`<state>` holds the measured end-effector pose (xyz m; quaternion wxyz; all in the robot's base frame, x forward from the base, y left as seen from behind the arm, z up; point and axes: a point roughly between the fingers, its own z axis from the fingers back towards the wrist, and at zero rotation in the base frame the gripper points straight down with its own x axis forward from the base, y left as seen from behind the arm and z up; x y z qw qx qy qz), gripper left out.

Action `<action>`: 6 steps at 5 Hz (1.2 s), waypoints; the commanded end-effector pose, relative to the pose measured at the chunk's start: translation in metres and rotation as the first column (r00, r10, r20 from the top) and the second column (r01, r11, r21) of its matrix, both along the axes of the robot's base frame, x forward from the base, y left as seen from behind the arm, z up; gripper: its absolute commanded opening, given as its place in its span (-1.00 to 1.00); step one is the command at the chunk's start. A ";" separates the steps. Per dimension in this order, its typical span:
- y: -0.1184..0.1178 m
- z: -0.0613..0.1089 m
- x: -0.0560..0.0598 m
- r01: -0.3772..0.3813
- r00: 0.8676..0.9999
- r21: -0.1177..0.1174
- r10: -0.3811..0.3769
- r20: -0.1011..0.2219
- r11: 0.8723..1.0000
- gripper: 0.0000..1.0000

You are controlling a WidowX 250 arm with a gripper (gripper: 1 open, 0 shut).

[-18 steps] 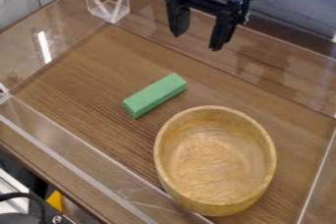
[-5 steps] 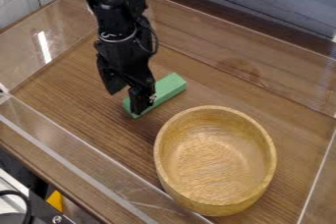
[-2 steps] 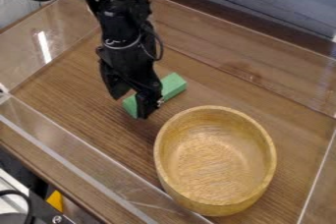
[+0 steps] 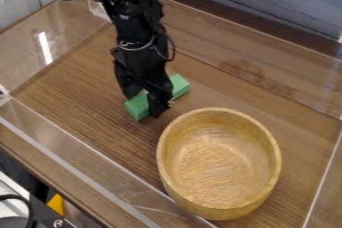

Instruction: Put the green block in the brown bowl

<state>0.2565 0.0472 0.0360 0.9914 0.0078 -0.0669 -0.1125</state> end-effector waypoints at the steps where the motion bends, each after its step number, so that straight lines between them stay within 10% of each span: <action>1: 0.004 0.021 0.017 -0.003 0.999 0.004 0.003 0.049 1.000 1.00; 2: 0.010 0.027 0.022 -0.019 0.998 0.000 0.019 0.052 1.000 1.00; 3: 0.012 0.016 0.026 -0.020 0.999 0.003 0.020 0.044 1.000 -1.00; 6: 0.027 0.019 0.031 -0.141 0.990 -0.028 0.142 0.016 0.990 -1.00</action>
